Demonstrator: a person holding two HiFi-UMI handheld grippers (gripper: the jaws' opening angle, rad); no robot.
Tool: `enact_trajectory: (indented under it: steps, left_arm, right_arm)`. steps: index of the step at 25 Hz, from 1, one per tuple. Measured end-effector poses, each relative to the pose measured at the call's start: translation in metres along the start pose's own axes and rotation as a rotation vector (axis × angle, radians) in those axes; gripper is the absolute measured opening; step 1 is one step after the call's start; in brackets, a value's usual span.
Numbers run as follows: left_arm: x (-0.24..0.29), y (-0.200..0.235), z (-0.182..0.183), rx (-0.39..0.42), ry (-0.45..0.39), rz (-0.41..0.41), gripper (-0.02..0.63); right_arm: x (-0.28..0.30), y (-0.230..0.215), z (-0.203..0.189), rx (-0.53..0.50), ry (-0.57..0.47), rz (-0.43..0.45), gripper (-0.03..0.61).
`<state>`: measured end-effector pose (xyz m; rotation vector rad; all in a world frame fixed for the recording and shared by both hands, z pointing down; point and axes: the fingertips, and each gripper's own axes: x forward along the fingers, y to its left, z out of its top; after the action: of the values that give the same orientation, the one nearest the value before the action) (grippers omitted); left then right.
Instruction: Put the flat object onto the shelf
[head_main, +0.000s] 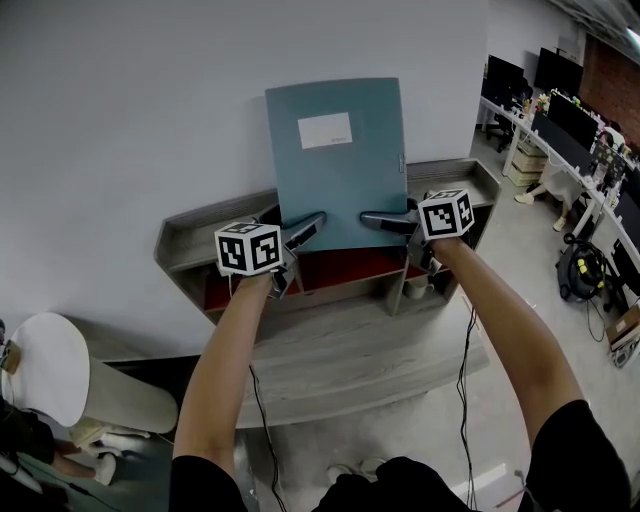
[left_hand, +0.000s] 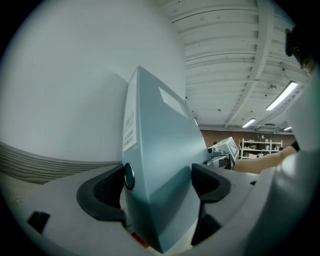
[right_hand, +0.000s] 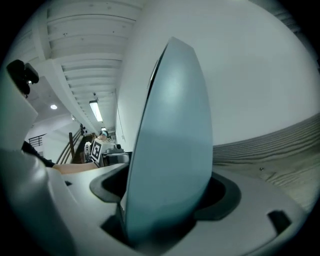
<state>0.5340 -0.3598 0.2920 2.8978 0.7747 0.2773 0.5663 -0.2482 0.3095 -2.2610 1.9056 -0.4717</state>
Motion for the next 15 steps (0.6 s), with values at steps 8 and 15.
enact_trajectory:
  steps: [8,15]
  left_arm:
    - [0.002,0.003,0.005,0.114,0.035,0.064,0.396]
    - [0.006,0.011,0.003,0.109,0.033,0.134,0.394]
  right_arm:
    - [0.004,-0.005,0.005,-0.158,0.04,-0.069,0.403]
    - [0.01,-0.014,0.003,-0.18,0.071,-0.095,0.402]
